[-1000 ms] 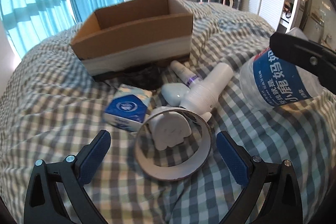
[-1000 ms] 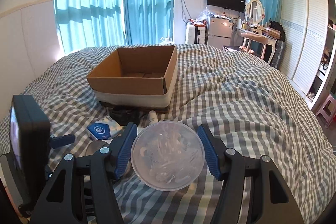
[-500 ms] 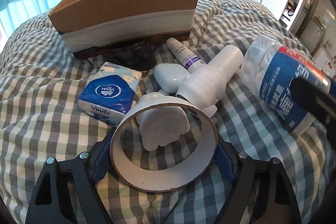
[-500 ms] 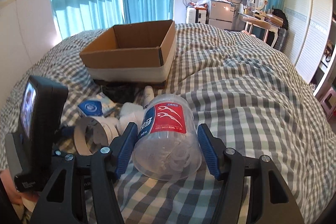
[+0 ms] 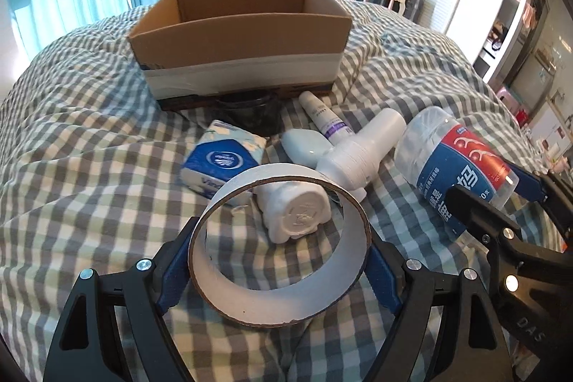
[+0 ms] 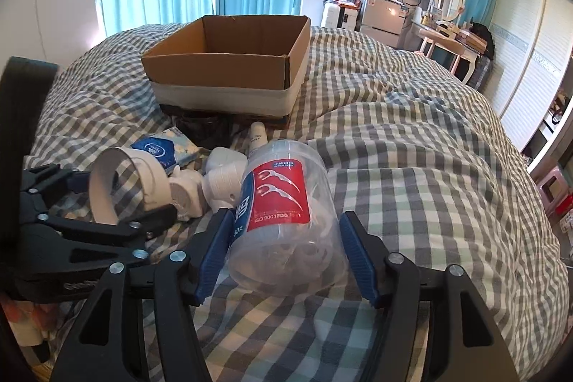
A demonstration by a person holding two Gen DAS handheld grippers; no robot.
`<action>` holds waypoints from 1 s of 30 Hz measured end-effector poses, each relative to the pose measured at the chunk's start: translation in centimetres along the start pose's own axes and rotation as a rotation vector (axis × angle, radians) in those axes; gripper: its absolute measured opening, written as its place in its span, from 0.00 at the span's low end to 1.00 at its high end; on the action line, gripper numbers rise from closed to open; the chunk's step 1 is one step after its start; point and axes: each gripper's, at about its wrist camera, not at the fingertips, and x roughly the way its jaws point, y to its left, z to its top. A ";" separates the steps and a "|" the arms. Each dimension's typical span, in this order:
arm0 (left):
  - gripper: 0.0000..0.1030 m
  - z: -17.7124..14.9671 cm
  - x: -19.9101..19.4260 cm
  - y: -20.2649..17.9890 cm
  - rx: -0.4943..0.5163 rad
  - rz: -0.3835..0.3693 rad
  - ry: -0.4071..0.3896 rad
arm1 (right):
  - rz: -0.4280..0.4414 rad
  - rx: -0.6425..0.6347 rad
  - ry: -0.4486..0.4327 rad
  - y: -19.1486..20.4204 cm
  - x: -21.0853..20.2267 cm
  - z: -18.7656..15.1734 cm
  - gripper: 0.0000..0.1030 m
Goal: Organize objects
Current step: 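Carry the jar with the right tool while the left tool carries the tape roll over the box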
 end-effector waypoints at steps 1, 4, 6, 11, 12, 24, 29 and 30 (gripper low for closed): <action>0.82 0.0 -0.2 0.3 -0.007 -0.002 -0.002 | -0.003 -0.002 0.003 0.0 0.0 0.0 0.60; 0.82 0.2 -0.7 0.6 -0.018 -0.005 -0.011 | -0.012 -0.012 0.002 0.3 -0.1 0.0 0.60; 0.82 0.4 -1.1 0.7 -0.021 -0.004 -0.019 | -0.015 -0.013 -0.011 0.5 -0.4 0.0 0.59; 0.82 1.0 -2.4 1.0 -0.024 0.008 -0.053 | -0.012 -0.020 -0.034 0.9 -1.3 0.4 0.59; 0.82 1.0 -2.6 1.1 -0.024 0.014 -0.059 | -0.011 -0.021 -0.039 1.0 -1.5 0.5 0.59; 0.82 2.1 -7.0 2.2 -0.053 0.026 -0.151 | -0.019 -0.094 -0.133 3.9 -6.1 2.3 0.59; 0.82 2.9 -8.7 3.0 -0.061 0.038 -0.193 | -0.007 -0.105 -0.169 4.6 -7.6 3.5 0.59; 0.82 3.2 -9.0 3.1 -0.060 0.041 -0.199 | -0.006 -0.106 -0.176 4.6 -7.8 3.9 0.59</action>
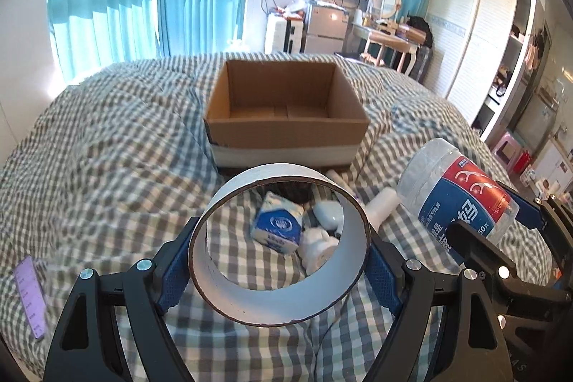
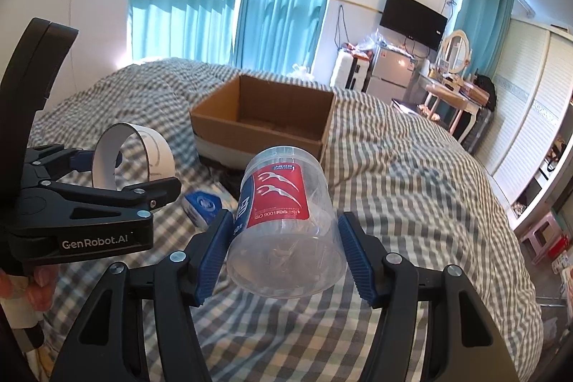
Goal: Organize objects
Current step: 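Carry the jar with the right tool while the left tool carries the tape roll over the box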
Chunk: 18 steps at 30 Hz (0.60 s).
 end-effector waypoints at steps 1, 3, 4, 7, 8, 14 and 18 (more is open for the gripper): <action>0.82 0.4 -0.2 0.1 0.001 0.005 -0.007 | 0.000 0.001 -0.005 0.0 -0.1 0.3 0.59; 0.82 1.1 -0.3 0.2 0.005 0.010 -0.017 | 0.011 0.005 -0.015 -0.1 0.0 1.1 0.59; 0.82 1.5 -0.3 0.3 0.007 0.013 -0.023 | 0.017 0.009 -0.018 -0.1 0.1 1.5 0.59; 0.82 2.7 -0.2 0.5 0.017 0.022 -0.038 | 0.035 0.018 -0.029 -0.6 0.8 3.2 0.59; 0.82 3.2 -0.1 0.5 0.021 0.026 -0.042 | 0.036 0.019 -0.033 -0.7 1.0 3.6 0.59; 0.82 6.2 1.2 1.0 0.039 0.048 -0.049 | 0.058 0.015 -0.054 -1.2 3.5 7.5 0.59; 0.82 8.3 2.5 1.5 0.041 0.061 -0.049 | 0.063 0.013 -0.057 -1.7 5.8 10.4 0.59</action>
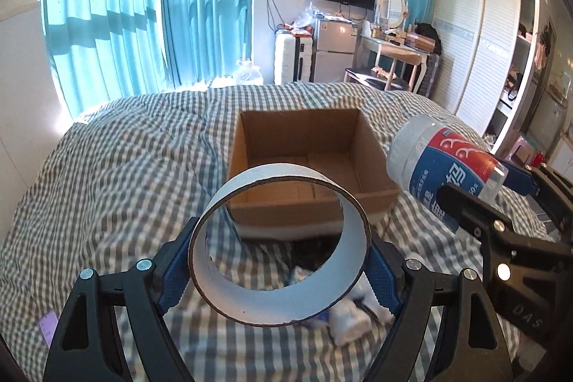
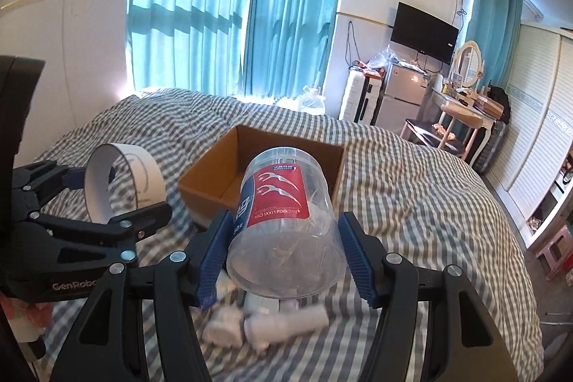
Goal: Organize objects
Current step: 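Carry the jar with the right tool while the left tool carries the tape roll over the box, then open the right tool to drop the jar in the box while the left tool releases the tape roll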
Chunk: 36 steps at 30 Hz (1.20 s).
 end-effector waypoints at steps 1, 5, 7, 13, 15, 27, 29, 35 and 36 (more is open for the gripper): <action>0.82 0.5 0.4 0.2 -0.001 0.005 0.000 | 0.000 0.002 0.000 -0.2 0.6 0.6 0.59; 0.82 2.7 1.9 0.9 -0.006 0.014 -0.006 | 0.006 0.009 0.003 -1.0 3.4 3.1 0.59; 0.82 3.9 2.8 1.5 -0.007 0.015 -0.008 | 0.013 0.013 0.004 -1.3 4.5 3.7 0.59; 0.82 6.9 6.3 3.2 -0.012 -0.006 0.006 | 0.057 0.043 0.027 -2.9 8.7 6.0 0.59; 0.82 7.7 7.6 3.5 0.001 -0.005 0.000 | 0.059 0.045 0.037 -3.3 10.2 6.6 0.59; 0.82 11.4 17.3 3.6 0.101 -0.076 0.064 | 0.073 0.031 0.116 -5.2 19.3 9.5 0.59; 0.82 11.4 18.7 3.4 0.109 -0.098 0.085 | 0.088 0.032 0.136 -5.3 20.5 9.1 0.59; 0.82 10.9 21.3 2.8 0.152 -0.093 0.112 | 0.123 0.030 0.189 -5.5 23.8 7.8 0.59; 0.82 10.9 21.7 2.8 0.152 -0.103 0.120 | 0.130 0.032 0.192 -5.7 23.9 7.4 0.59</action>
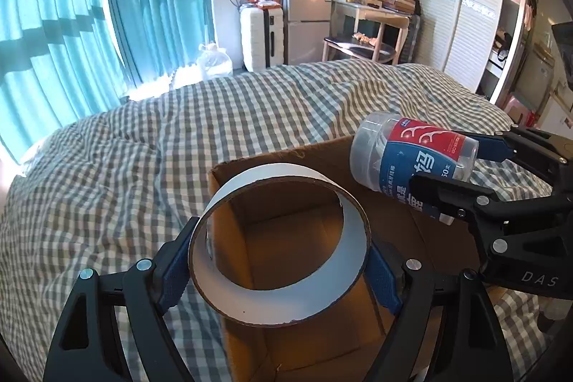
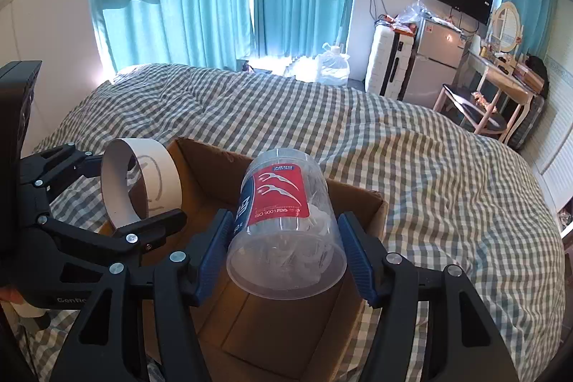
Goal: Organize objects
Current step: 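Open the right tool to drop the jar in the box while the left tool releases the tape roll, then grasp the blue Vinda tissue pack with the left tool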
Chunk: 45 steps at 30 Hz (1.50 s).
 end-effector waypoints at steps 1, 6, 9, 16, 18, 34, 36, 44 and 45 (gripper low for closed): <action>0.82 0.0 0.3 0.0 0.001 -0.004 0.007 | 0.007 0.000 0.003 0.0 0.2 -0.2 0.59; 0.82 -0.8 1.5 -1.4 0.048 0.015 0.021 | 0.013 -0.010 0.007 0.0 0.9 -0.3 0.59; 0.82 -1.2 2.1 -2.0 0.063 0.000 0.041 | 0.034 0.004 0.008 0.0 0.9 -0.4 0.59; 0.93 -1.4 1.8 -2.4 0.066 -0.023 0.030 | 0.045 0.020 -0.014 -0.1 -0.3 -0.3 0.66; 0.96 -1.4 1.1 -2.3 0.053 -0.031 0.015 | 0.043 0.033 -0.034 0.0 -1.2 -0.1 0.79; 0.99 0.1 -13.4 -2.6 -0.020 0.082 -0.147 | -0.031 0.026 -0.222 1.1 -17.4 0.8 0.88; 1.00 -0.3 -15.6 -2.8 -0.027 0.114 -0.173 | -0.047 0.018 -0.242 1.6 -19.9 0.5 0.88; 1.00 -3.0 -21.7 -3.5 -0.081 0.143 -0.224 | -0.088 -0.026 -0.297 3.8 -27.7 -3.0 0.90; 1.00 -3.3 -22.1 -3.5 -0.087 0.142 -0.224 | -0.088 -0.030 -0.297 4.1 -28.1 -3.5 0.90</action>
